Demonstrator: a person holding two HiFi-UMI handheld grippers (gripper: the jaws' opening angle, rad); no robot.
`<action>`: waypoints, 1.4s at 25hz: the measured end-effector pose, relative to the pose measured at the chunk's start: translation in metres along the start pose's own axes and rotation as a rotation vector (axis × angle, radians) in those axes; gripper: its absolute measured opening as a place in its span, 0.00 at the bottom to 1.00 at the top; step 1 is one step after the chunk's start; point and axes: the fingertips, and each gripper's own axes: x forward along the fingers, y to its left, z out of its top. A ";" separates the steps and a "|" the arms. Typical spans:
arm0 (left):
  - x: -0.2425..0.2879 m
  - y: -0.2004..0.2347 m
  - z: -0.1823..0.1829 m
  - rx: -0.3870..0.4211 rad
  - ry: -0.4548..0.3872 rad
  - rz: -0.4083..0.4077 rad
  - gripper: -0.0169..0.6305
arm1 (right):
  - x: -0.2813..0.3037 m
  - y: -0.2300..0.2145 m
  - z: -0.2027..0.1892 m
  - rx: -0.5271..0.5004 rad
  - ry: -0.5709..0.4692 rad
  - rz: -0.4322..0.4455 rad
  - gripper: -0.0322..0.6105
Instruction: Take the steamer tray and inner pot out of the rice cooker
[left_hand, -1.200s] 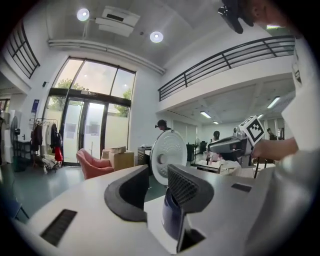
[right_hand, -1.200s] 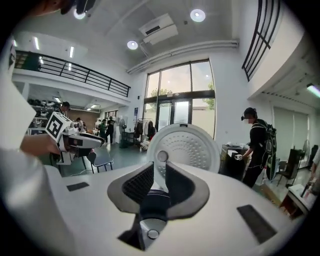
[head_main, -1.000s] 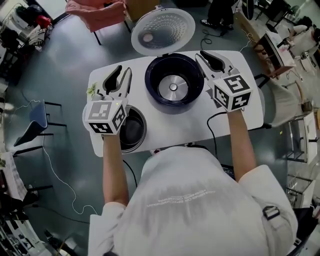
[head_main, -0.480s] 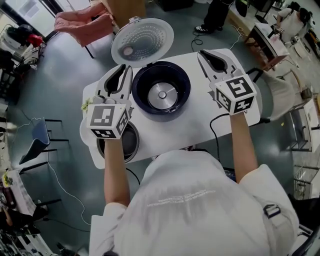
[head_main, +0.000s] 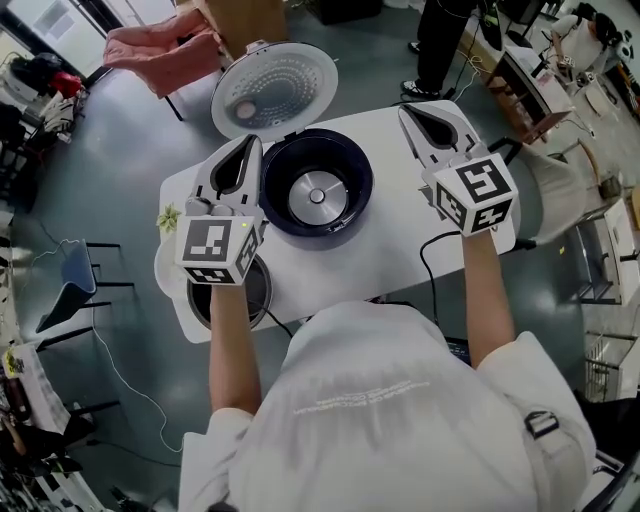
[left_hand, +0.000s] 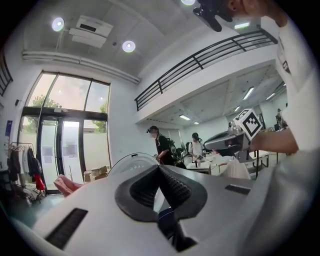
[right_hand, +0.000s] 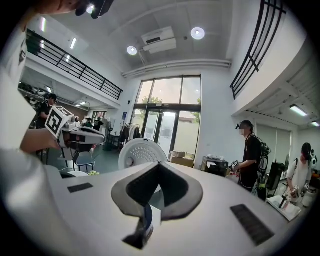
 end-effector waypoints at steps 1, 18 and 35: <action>-0.001 -0.001 -0.001 0.002 0.004 0.004 0.05 | 0.000 0.001 -0.001 -0.007 0.004 0.004 0.09; -0.007 0.008 -0.010 -0.011 0.028 0.025 0.05 | 0.015 0.021 -0.007 -0.043 0.030 0.054 0.09; -0.014 0.013 -0.022 -0.030 0.054 0.020 0.05 | 0.020 0.023 -0.016 -0.020 0.062 0.055 0.09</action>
